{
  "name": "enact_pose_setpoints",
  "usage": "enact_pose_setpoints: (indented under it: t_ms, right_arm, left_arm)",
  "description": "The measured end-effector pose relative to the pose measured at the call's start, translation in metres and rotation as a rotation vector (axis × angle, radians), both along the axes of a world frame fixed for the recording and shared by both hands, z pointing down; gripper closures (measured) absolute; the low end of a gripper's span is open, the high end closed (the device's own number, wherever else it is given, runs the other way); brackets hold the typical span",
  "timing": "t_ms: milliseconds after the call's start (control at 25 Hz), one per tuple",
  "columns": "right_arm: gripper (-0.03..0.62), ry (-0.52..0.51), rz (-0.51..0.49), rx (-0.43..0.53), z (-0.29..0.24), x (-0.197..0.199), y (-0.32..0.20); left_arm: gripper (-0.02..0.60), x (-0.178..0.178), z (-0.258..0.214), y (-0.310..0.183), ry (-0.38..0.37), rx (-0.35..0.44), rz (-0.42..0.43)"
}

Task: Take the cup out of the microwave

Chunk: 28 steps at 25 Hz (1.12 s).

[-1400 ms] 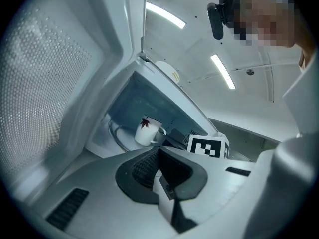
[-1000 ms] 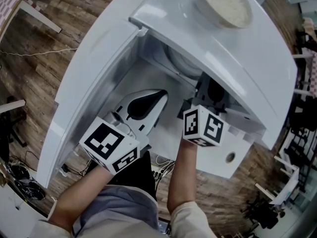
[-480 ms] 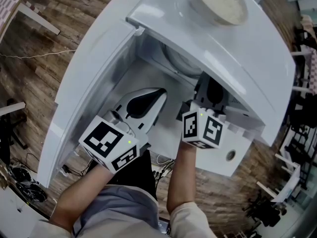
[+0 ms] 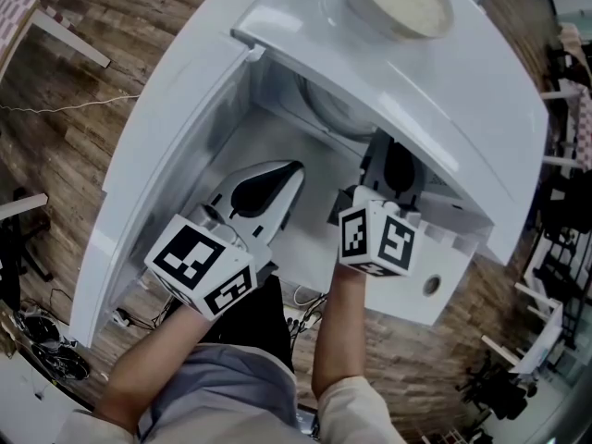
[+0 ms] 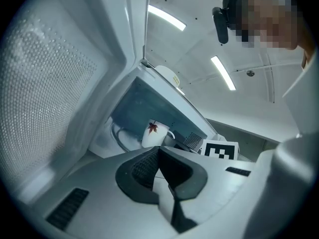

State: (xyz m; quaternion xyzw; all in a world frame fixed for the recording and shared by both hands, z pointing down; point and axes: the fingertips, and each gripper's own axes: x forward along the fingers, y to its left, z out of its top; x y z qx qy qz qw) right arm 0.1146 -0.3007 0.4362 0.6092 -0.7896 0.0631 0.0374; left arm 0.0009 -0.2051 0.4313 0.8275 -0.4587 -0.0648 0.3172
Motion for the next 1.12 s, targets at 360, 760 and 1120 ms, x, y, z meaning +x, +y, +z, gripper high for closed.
enact_pose_setpoints:
  t_ms: [360,760,1120]
  right_arm:
    - [0.522,0.015,-0.008,-0.009,0.000,-0.003,0.008]
    - [0.522,0.015,-0.026,-0.011,-0.005,-0.011,0.018]
    - [0.522,0.020,-0.043,-0.021,-0.006,-0.014,0.028]
  left_arm:
    - [0.574,-0.003,-0.006,0.004,0.009,0.004,0.002]
    - [0.574,-0.004,-0.012,0.008,0.015,0.011,0.006]
    - [0.574,-0.004,-0.015,0.012,0.023,0.004,0.001]
